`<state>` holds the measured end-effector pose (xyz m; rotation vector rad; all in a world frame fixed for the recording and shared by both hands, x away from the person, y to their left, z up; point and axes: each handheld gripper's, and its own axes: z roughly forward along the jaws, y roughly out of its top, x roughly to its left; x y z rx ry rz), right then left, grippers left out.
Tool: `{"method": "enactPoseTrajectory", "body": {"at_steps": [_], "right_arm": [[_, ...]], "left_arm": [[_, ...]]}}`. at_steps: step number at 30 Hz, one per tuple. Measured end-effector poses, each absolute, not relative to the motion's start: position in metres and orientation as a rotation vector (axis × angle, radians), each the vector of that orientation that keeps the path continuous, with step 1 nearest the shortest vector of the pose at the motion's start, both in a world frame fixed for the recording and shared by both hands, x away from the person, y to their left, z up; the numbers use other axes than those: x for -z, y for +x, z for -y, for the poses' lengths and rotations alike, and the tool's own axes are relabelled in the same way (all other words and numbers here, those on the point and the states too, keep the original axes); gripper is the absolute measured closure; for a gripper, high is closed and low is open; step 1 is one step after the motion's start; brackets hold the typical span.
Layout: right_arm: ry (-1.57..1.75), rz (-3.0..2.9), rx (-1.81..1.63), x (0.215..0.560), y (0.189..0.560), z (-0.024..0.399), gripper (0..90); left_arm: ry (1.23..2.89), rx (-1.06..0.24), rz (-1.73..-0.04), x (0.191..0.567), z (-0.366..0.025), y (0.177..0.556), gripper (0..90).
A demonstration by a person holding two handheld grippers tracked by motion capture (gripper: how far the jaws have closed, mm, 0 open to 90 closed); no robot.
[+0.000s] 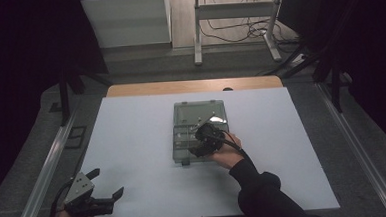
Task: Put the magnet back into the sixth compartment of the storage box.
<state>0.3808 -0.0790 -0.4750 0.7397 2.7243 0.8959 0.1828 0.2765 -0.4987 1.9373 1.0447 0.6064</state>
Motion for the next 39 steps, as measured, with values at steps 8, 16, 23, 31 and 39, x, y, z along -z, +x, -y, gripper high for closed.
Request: {"method": "enactPoseTrajectory", "body": {"at_steps": [8, 16, 23, 31, 39], "right_arm": [[0.733, -2.714, -0.926, 0.472, 0.377, 0.083, 36.5], [0.724, -2.684, -0.947, 0.467, 0.372, 0.086, 31.7], [0.725, -2.670, -0.950, 0.465, 0.369, 0.091, 26.4], [0.743, -2.653, -0.998, 0.462, 0.365, 0.098, 29.6], [0.763, -2.652, -0.999, 0.462, 0.362, 0.104, 25.7]], "left_arm": [[1.938, -0.607, -1.045, 0.499, -0.276, 0.183, 0.9], [1.940, -0.607, -1.044, 0.499, -0.276, 0.183, 0.9], [1.941, -0.608, -1.044, 0.499, -0.276, 0.183, 0.9], [1.943, -0.609, -1.044, 0.499, -0.276, 0.183, 0.9], [1.945, -0.609, -1.042, 0.499, -0.276, 0.183, 0.9]]}}
